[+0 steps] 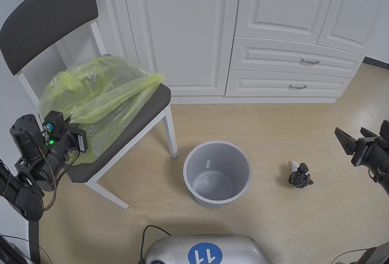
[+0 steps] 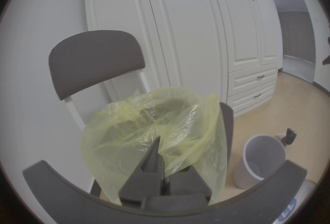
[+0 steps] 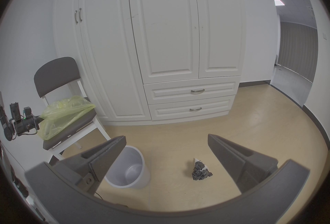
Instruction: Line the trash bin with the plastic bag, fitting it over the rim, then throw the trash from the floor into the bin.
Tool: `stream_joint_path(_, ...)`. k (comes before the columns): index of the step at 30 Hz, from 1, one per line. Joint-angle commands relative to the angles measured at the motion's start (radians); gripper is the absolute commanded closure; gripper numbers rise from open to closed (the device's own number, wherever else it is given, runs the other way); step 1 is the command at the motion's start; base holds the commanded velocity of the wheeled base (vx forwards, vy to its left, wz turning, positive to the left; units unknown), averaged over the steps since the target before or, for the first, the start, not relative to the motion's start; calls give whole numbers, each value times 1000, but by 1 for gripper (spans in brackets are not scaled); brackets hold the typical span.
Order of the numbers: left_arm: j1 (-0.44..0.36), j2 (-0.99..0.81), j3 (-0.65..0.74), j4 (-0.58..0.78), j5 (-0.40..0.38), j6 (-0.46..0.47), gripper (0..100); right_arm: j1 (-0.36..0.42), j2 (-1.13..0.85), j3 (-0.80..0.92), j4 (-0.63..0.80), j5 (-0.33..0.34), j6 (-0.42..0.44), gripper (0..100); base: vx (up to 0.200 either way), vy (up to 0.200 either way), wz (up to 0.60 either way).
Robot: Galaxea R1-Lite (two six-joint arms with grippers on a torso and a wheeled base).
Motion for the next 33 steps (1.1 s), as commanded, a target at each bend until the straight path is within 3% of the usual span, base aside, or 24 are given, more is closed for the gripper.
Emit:
stream_joint_path(1,-58,-2,-42,7,-4,-14,100,1,7,7,-1,2,1,0,0,0,0)
stream_joint_path(8,-116,-18,-69,45,-53,-66,100,1,21,14,-1,2,1,0,0,0,0)
stream_joint_path(17,-161,-53,-100,115,-192,-125,100,13,50,28,-1,2,-1,0,0,0,0)
stream_joint_path(26,-236,-102,-97,146,-196,-168,100,19,65,39,-2,2,-2,0,0,0,0)
stream_joint_path(33,-320,-149,-69,145,-185,-180,100,77,65,53,-1,-10,-4,0,0,0,0)
